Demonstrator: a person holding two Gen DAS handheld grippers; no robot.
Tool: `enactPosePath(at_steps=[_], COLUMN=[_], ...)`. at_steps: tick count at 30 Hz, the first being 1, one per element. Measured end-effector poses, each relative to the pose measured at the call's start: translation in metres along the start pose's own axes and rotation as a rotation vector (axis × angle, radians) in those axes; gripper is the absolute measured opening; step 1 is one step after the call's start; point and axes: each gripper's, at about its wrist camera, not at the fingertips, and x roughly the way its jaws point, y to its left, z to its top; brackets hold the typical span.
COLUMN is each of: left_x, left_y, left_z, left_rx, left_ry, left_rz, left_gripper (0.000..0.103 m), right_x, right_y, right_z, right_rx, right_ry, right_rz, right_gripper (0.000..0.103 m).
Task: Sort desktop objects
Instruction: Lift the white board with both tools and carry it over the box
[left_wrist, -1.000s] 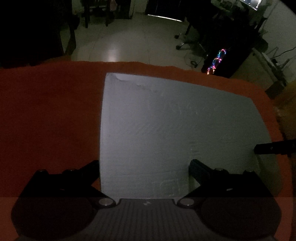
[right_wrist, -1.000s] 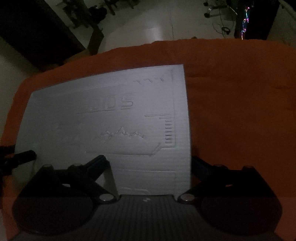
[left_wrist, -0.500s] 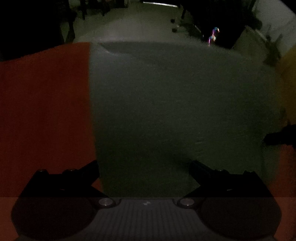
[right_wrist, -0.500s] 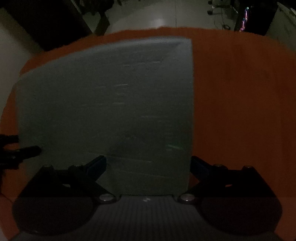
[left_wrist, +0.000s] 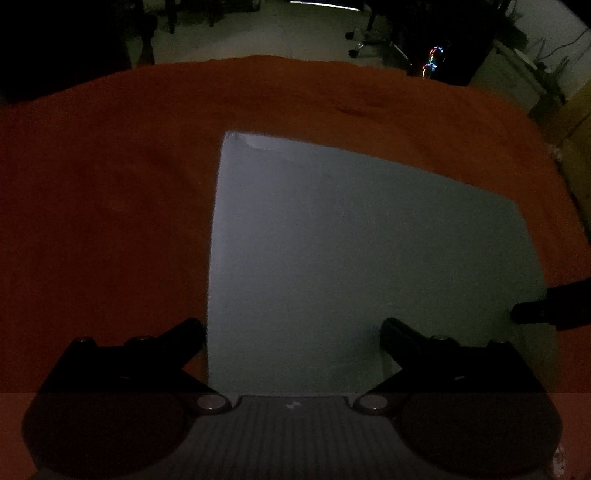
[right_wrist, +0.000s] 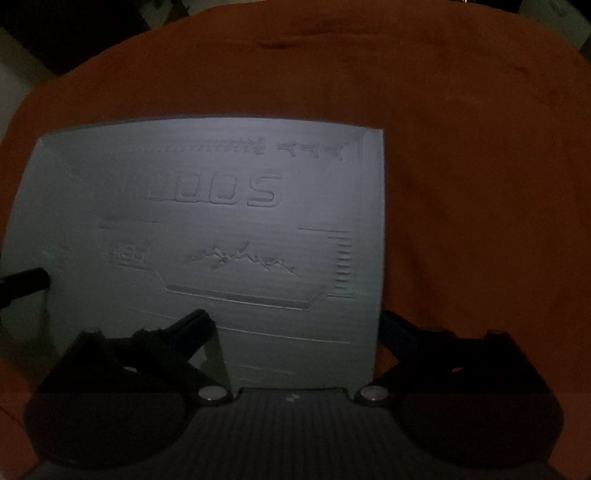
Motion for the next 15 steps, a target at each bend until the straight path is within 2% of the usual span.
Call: enactPosePath(at_steps=[2,5,7,9,11,13,15], left_x=[-0.004,-0.009,-0.006,0.001,0.008,0.015,0.018], left_y=[0.003,0.010,0.013,0.010,0.010,0.012,0.009], left_z=[-0.003,-0.009,-0.016,-0.024,-0.028,-0.028,-0.031], left_rx=[0.017,0.076,0.095,0.084,0.046,-0.015,-0.039], left_ry=[-0.003,-0.021,0.007,0.033,0.014,0.021,0.011], left_rz=[0.007,0.064,0.095,0.077,0.044,-0.024,-0.038], left_gripper=[0.101,0.101,0.101,0.102,0.103,0.103,0.103], right_x=[-0.001,0.003,0.002,0.000,0.001,0.004,0.007], right_y=[0.000,-0.010,-0.009,-0.008,-0.009,-0.015,-0.025], right_z=[-0.006,-0.013,-0.018,-0.024,-0.025,-0.025,-0.025], right_rx=[-0.014,-0.059,-0.068,-0.077,-0.086,-0.091,-0.092], right_ry=[-0.005,-0.012,-0.024,-0.029,-0.031,-0.032,-0.031], right_rz=[0.001,0.011,0.005,-0.001,0.001,0.008,0.020], right_gripper=[0.100,0.099,0.100,0.100,0.100,0.100,0.100])
